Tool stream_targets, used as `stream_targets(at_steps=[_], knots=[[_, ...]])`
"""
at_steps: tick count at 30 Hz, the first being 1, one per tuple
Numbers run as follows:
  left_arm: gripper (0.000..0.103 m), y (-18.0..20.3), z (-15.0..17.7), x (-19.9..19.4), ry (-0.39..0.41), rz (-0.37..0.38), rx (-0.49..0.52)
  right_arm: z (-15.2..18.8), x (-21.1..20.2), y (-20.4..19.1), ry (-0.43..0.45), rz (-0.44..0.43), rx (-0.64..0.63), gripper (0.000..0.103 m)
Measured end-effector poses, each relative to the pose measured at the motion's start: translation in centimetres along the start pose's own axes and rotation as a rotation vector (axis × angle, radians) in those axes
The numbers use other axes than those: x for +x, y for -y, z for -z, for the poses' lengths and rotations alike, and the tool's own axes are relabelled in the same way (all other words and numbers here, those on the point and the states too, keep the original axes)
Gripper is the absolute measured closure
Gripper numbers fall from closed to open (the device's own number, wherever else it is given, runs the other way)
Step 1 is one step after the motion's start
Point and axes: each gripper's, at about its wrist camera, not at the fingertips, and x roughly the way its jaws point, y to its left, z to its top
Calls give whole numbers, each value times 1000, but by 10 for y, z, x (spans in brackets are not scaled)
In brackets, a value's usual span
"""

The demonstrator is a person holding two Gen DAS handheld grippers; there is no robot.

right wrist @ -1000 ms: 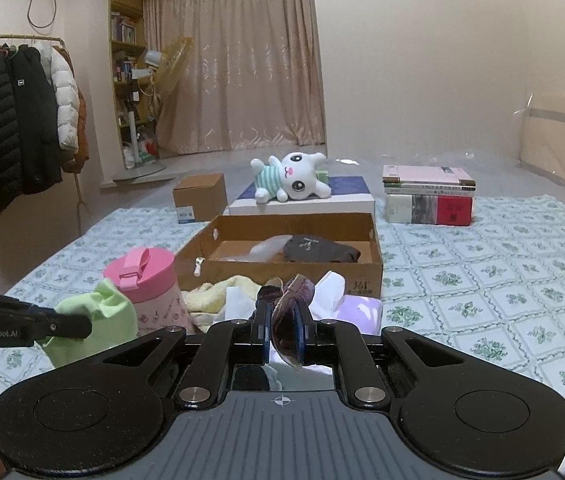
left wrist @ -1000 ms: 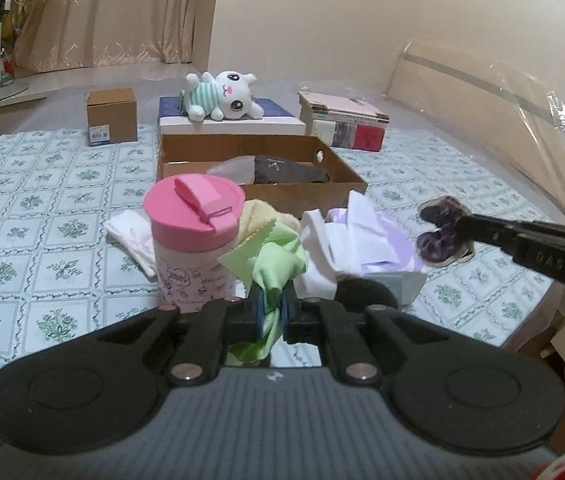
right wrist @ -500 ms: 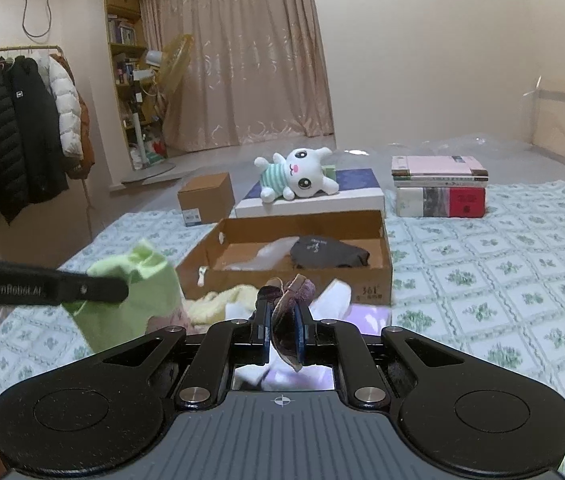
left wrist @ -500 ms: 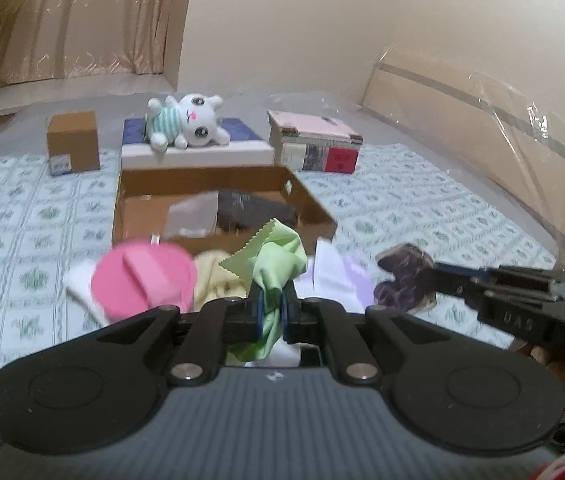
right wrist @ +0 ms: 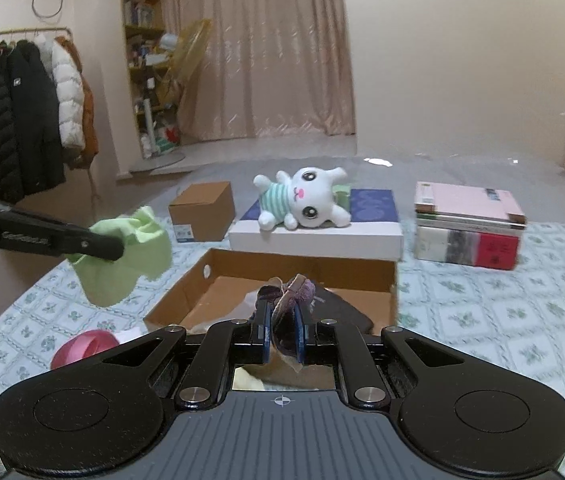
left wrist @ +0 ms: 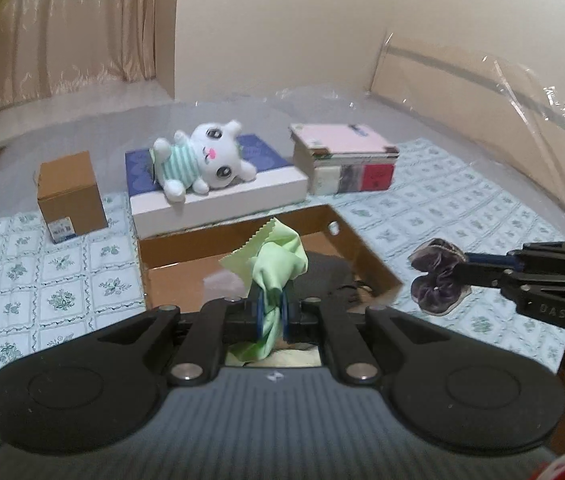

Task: Organize soft objects
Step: 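Carry both items over the cardboard box and open both grippers to drop them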

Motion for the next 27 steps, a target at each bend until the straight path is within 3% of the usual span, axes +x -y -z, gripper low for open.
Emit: stream_targets(at_steps=[9, 16, 21, 23, 25, 27], knots=[[96, -34, -11, 86, -133, 43, -13, -16, 78, 15, -86, -11, 0, 91], [95, -41, -6, 136, -195, 10, 14, -13, 122, 24, -143, 1, -18, 91], [92, -47, 0, 151, -208, -21, 6, -6, 145, 30, -188, -13, -1, 91], [82, -50, 1, 152, -209, -31, 0, -5, 153, 32, -206, -33, 13, 90], [70, -52, 1, 151, -203, -43, -6, -5, 157, 33, -214, -46, 17, 79], [59, -54, 1, 149, -196, -58, -11, -7, 157, 36, -197, -56, 35, 42]])
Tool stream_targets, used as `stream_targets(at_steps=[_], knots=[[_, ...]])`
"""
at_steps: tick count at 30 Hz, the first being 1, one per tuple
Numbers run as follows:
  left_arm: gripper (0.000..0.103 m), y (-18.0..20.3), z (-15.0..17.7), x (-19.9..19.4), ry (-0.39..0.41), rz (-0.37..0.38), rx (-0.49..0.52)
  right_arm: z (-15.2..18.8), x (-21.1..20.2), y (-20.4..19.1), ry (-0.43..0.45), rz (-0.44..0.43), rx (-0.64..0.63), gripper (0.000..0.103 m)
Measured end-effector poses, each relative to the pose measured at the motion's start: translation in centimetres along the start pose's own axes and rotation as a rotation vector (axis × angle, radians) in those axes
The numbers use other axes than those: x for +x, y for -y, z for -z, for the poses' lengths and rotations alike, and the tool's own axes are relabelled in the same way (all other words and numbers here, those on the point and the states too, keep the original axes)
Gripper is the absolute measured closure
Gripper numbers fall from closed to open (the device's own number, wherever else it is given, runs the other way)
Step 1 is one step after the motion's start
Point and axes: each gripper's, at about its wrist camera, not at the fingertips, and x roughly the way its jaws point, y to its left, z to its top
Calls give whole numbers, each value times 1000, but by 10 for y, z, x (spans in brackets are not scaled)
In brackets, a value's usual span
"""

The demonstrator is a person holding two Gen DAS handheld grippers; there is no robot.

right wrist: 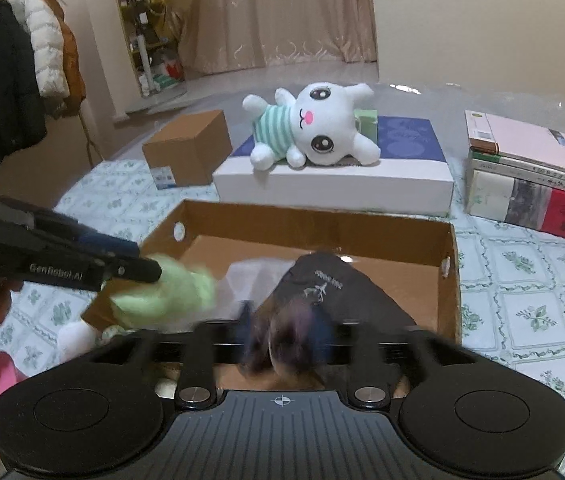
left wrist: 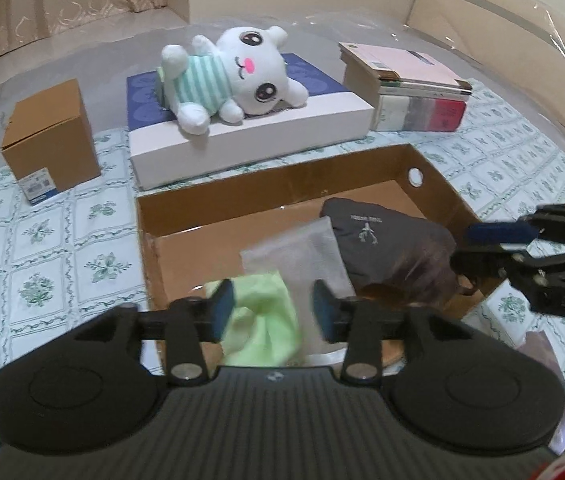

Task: Organize soft objects
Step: 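Carry both items over the cardboard box and open both grippers to drop them, then move the right gripper back to the black round item by the tissue box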

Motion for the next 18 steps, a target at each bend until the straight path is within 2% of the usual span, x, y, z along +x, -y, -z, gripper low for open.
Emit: stream_targets(at_steps=[4, 7, 11, 18], knots=[[59, -1, 0, -14, 28, -20, -6, -3, -12, 0, 31, 1, 24, 40], [57, 1, 2, -37, 81, -27, -28, -1, -31, -5, 51, 5, 24, 40], [48, 13, 10, -81, 169, -32, -52, 3, -71, -17, 101, 22, 35, 40], [38, 51, 58, -161, 268, -44, -83, 31, -159, -48, 218, 24, 70, 40]])
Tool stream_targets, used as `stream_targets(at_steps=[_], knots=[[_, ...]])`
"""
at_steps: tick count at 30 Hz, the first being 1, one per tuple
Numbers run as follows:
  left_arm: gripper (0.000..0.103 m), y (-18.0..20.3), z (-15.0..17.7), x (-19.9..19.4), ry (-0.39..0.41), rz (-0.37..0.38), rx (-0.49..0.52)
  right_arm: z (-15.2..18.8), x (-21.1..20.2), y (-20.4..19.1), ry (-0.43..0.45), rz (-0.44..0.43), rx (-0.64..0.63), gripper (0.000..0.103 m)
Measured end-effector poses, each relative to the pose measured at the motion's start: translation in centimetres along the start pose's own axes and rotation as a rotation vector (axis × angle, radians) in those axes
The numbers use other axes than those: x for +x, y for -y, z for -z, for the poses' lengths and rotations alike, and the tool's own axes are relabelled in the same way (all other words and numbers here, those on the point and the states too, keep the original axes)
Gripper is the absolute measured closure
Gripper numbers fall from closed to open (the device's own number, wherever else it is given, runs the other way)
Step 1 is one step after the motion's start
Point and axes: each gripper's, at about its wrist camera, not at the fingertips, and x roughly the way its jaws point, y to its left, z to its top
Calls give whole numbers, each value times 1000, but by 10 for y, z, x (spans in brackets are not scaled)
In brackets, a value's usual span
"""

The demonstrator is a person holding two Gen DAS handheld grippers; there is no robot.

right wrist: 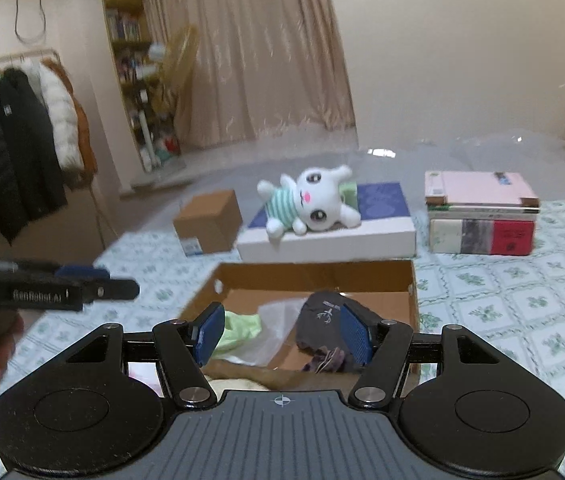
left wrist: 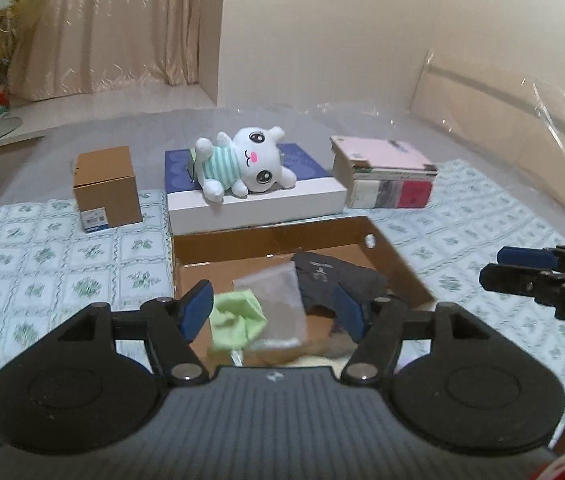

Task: Organize soft objects
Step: 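Move the right gripper back to the black round item by the tissue box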

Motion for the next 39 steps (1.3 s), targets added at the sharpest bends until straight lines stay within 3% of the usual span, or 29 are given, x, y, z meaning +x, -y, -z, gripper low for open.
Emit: stream_targets(at_steps=[7, 15, 19, 25, 39], knots=[[35, 26, 55, -69, 47, -12, -44, 46, -73, -32, 51, 6, -11, 40], [35, 43, 127, -107, 61, -85, -109, 115, -111, -46, 2, 43, 15, 40], [35, 49, 157, -113, 42, -126, -103, 141, -118, -51, -36, 57, -17, 40], [35, 47, 188, -115, -10, -109, -128, 160, -120, -47, -68, 69, 7, 40], [35, 44, 211, -93, -74, -142, -85, 166, -104, -56, -92, 47, -44, 40]])
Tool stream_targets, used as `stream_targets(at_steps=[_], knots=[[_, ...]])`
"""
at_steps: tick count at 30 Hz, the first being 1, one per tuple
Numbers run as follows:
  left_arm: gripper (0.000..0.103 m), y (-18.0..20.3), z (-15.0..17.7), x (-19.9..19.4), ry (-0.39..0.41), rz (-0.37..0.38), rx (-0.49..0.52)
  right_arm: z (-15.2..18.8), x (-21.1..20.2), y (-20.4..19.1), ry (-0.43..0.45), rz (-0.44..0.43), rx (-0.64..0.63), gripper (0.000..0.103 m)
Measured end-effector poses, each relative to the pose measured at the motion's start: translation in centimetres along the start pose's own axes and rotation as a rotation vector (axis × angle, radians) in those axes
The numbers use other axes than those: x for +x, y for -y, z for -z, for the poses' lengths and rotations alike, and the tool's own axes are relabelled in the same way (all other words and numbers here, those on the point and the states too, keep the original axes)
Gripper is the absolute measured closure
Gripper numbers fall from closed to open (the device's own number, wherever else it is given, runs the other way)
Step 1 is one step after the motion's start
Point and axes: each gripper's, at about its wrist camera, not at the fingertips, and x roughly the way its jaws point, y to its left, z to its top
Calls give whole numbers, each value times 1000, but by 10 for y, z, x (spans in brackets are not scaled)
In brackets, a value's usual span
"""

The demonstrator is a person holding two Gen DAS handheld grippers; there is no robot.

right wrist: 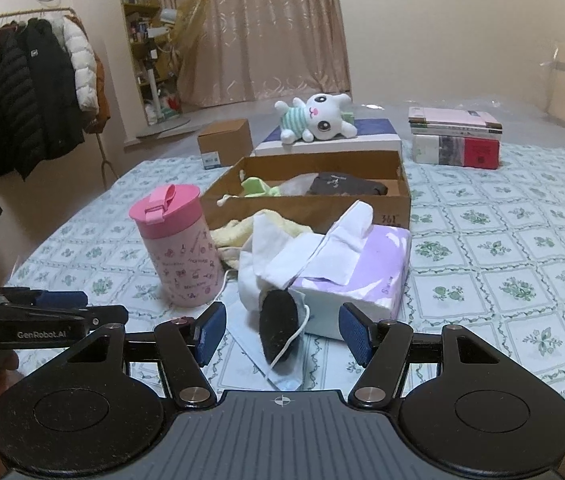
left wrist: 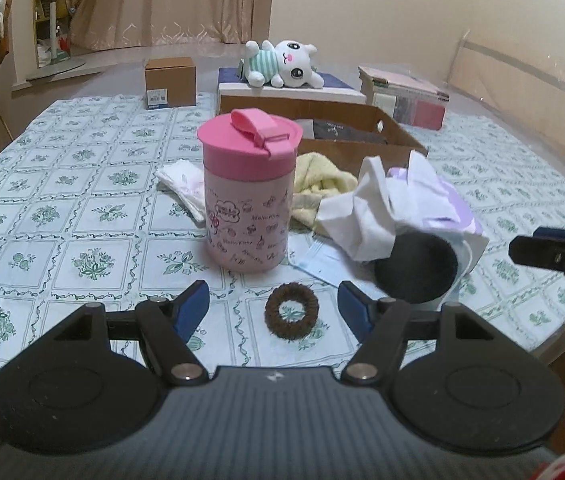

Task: Organize soft objects
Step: 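Move the right gripper back to the black round item by the tissue box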

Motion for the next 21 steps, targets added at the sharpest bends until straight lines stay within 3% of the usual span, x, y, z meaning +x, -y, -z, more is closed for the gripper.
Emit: stream_targets(at_steps=[14, 21], knots=[[35, -7, 4, 30, -38, 5, -13, 3, 56, -15, -67, -47, -114, 41], [35, -11, 8, 40, -58, 11, -26, 8, 87, -14, -123, 6, -152, 49]])
